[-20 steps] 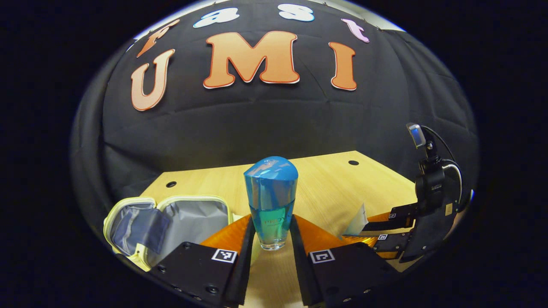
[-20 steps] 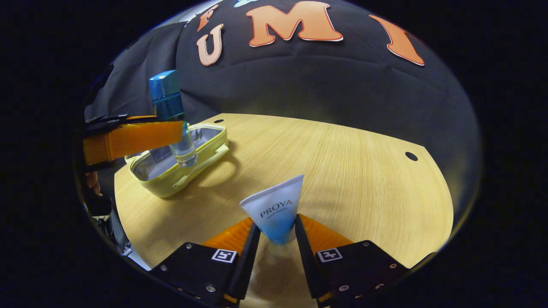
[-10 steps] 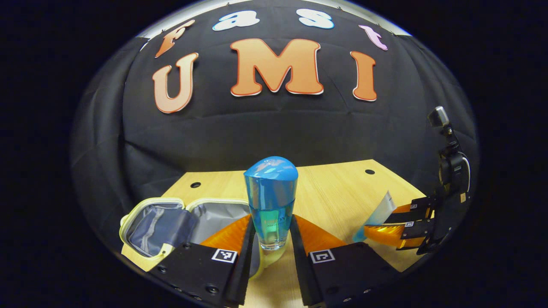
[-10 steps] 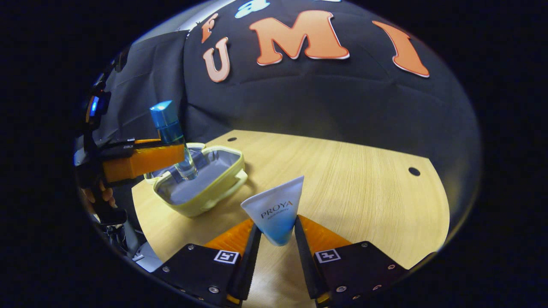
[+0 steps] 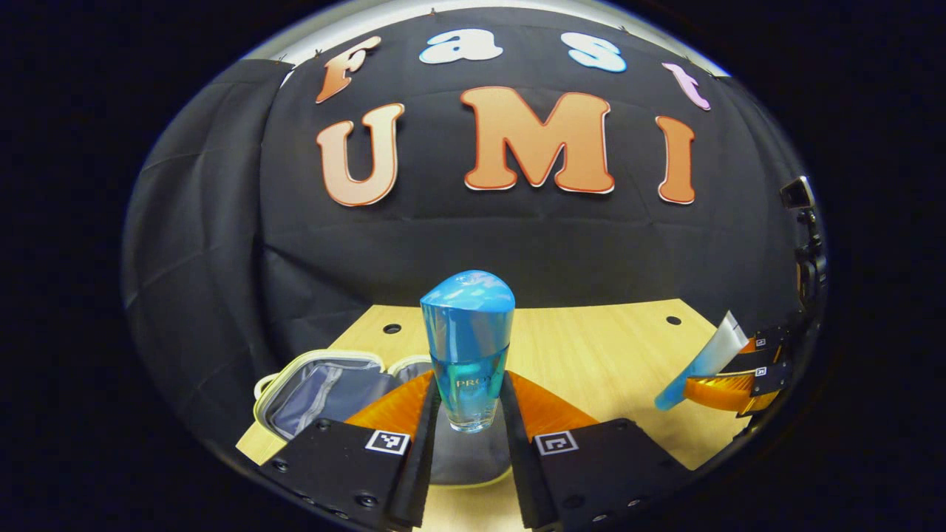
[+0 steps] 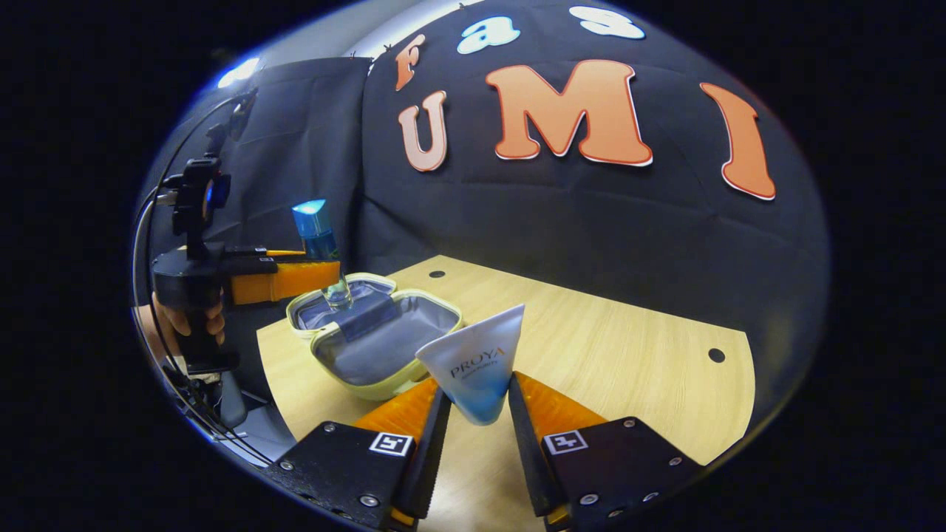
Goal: First open the suitcase, pack the skin care products into it, and then close the suitcase.
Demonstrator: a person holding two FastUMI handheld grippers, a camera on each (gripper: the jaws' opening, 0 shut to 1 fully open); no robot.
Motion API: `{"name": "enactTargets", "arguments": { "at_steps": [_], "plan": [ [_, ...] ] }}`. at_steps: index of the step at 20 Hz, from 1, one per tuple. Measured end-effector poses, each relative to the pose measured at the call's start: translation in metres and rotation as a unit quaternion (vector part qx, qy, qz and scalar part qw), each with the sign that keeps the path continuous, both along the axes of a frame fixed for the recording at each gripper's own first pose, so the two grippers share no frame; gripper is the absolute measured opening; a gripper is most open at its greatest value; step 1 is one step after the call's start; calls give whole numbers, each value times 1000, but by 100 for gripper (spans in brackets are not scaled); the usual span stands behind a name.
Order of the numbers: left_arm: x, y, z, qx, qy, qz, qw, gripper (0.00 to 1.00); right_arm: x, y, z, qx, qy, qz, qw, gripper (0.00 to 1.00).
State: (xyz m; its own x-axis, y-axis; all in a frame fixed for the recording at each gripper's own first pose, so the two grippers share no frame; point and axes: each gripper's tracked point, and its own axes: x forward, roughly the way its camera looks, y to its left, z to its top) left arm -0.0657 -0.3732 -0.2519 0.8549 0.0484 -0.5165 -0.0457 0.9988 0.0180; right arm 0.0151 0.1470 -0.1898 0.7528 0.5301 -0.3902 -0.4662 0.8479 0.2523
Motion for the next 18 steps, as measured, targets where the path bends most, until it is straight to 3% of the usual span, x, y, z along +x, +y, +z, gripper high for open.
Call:
{"name": "enactTargets", "arguments": {
  "at_steps": [5,9,16,17,18],
  "plan": [
    [-5,46,-36,-10,61,0,998,47,-1,31,16,-6,-11,5,1000,51],
    [-8,70,-76,-16,121,-34,992,47,1,67,13,-5,13,-9,1000,50],
    [-11,89,-150,-59,225,-92,968,47,5,124,2,-3,58,-37,998,51],
    [-12,89,-162,-65,241,-99,963,47,6,129,1,-4,64,-42,997,46],
    [-17,90,-171,-67,264,-100,957,47,7,137,-3,-2,72,-46,996,50]
  ]
}}
